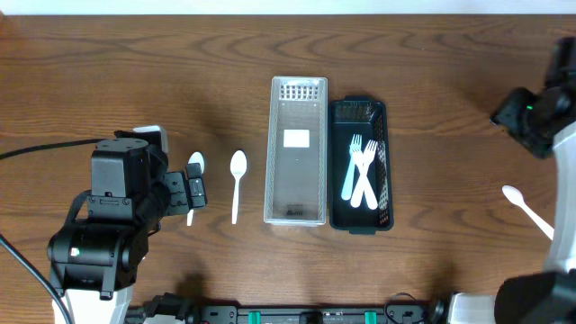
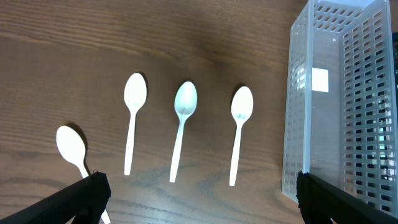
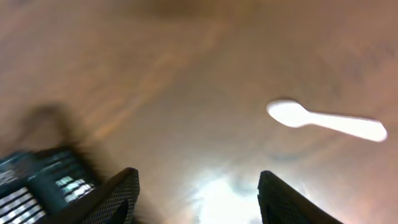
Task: Pack container
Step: 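Reach the right gripper to the white spoon at far right and grasp it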
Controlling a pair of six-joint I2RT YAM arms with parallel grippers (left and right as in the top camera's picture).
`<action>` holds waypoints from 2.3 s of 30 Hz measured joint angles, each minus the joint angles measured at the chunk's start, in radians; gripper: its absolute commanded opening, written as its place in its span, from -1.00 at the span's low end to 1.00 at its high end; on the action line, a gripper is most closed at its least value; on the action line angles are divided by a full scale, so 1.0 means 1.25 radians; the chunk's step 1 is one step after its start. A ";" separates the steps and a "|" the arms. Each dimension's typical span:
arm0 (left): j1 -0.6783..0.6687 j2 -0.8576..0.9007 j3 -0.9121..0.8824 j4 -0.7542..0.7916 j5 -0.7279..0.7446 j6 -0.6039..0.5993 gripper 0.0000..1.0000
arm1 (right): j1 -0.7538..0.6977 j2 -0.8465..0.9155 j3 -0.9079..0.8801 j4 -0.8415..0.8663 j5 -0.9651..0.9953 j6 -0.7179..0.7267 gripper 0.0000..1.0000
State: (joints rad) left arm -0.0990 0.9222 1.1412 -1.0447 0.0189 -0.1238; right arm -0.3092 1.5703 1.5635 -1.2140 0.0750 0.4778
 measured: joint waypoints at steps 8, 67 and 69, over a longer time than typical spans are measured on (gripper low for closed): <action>0.000 0.000 0.000 -0.001 0.000 0.000 0.96 | -0.134 0.121 -0.016 -0.042 -0.018 0.093 0.39; 0.000 0.000 0.000 -0.011 0.000 0.000 0.96 | -0.287 0.211 -0.400 0.463 -0.124 0.609 0.44; 0.000 0.000 0.000 -0.011 0.000 0.000 0.96 | -0.296 0.211 -0.400 0.462 -0.121 0.625 0.44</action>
State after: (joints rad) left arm -0.0990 0.9222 1.1412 -1.0588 0.0189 -0.1238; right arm -0.6788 1.8339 1.0630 -0.6361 -0.0765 1.2591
